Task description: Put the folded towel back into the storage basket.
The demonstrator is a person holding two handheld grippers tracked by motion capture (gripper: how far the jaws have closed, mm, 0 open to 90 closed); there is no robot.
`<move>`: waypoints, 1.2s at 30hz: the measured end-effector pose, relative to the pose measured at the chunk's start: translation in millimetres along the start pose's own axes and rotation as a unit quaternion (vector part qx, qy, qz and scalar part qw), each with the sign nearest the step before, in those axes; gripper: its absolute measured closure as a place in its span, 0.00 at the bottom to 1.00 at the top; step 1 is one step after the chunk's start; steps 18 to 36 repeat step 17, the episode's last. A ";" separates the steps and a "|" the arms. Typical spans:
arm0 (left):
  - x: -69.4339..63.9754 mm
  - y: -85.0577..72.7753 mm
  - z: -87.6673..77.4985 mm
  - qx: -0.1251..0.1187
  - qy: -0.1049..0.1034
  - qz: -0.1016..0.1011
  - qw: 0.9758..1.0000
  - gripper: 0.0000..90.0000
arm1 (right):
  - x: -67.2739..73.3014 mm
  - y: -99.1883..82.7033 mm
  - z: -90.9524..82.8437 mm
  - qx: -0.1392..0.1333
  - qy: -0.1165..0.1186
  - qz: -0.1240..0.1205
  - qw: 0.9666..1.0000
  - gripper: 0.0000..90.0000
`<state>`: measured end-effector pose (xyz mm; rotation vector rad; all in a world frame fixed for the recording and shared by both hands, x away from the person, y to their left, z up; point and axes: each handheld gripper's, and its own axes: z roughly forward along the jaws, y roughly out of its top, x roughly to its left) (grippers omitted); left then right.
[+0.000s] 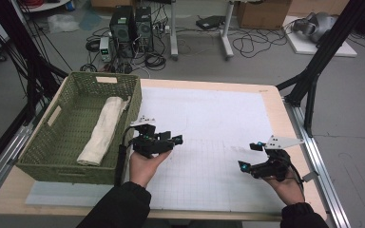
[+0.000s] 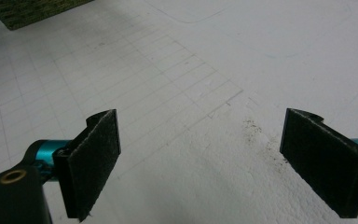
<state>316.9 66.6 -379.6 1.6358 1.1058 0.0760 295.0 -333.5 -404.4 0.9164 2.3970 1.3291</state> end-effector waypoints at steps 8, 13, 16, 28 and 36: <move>-2.0 -8.3 2.3 0.005 0.012 0.017 1.000 0.45 | 0.5 -0.1 -0.8 0.000 0.000 0.000 1.000 0.13; -3.3 -13.9 5.0 0.013 0.016 0.027 0.999 0.45 | 0.8 -0.2 -1.4 0.000 -0.001 0.000 1.000 0.13; -4.3 -16.3 6.3 0.016 0.022 0.035 0.999 0.44 | 0.7 -0.4 -1.6 0.000 -0.002 -0.001 1.000 0.13; -4.0 -16.9 6.5 0.018 0.020 0.037 0.999 0.44 | 1.0 -0.4 -1.8 -0.001 0.000 0.000 1.000 0.13; -4.0 -16.9 6.5 0.018 0.020 0.037 0.999 0.44 | 1.0 -0.4 -1.8 -0.001 0.000 0.000 1.000 0.13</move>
